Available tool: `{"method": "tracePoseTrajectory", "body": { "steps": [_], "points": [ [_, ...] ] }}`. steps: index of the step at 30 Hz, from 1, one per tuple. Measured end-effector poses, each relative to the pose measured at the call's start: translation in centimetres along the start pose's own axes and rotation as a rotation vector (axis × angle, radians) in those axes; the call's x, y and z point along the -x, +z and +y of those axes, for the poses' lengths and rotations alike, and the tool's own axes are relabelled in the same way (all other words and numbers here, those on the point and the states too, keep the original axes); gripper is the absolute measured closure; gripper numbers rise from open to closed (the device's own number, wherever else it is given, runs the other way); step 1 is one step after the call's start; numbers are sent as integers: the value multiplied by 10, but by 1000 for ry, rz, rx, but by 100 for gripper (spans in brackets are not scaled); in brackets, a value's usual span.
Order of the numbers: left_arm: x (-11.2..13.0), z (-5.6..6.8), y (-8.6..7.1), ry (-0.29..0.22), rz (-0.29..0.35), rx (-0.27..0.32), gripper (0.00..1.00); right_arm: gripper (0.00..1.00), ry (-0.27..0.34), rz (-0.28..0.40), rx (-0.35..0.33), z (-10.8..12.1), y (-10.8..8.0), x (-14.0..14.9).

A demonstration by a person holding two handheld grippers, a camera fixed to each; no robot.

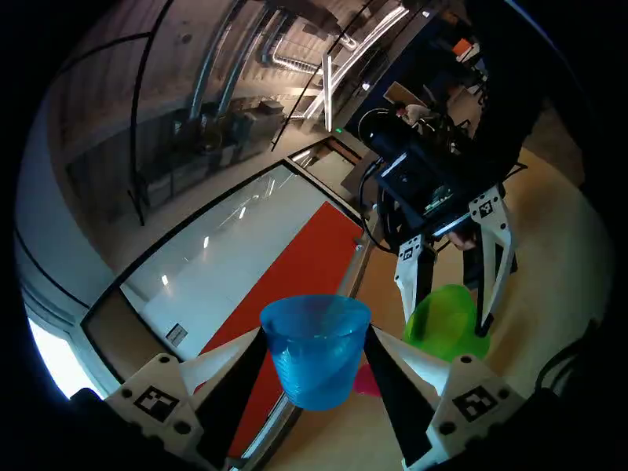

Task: Pour water

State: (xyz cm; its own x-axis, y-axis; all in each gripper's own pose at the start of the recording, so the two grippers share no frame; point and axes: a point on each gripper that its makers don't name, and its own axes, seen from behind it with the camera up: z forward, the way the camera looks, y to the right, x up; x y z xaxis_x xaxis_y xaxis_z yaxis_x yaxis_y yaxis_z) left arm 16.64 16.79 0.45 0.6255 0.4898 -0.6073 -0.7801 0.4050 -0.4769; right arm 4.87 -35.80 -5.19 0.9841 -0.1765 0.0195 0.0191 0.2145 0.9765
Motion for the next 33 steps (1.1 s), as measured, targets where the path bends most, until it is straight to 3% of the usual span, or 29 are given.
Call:
{"method": "tracePoseTrajectory", "body": {
  "steps": [33],
  "points": [
    [0, 4, 2, 35, -9, 17, 16, 9, 13, 48, 11, 2, 4, -8]
  ]
}}
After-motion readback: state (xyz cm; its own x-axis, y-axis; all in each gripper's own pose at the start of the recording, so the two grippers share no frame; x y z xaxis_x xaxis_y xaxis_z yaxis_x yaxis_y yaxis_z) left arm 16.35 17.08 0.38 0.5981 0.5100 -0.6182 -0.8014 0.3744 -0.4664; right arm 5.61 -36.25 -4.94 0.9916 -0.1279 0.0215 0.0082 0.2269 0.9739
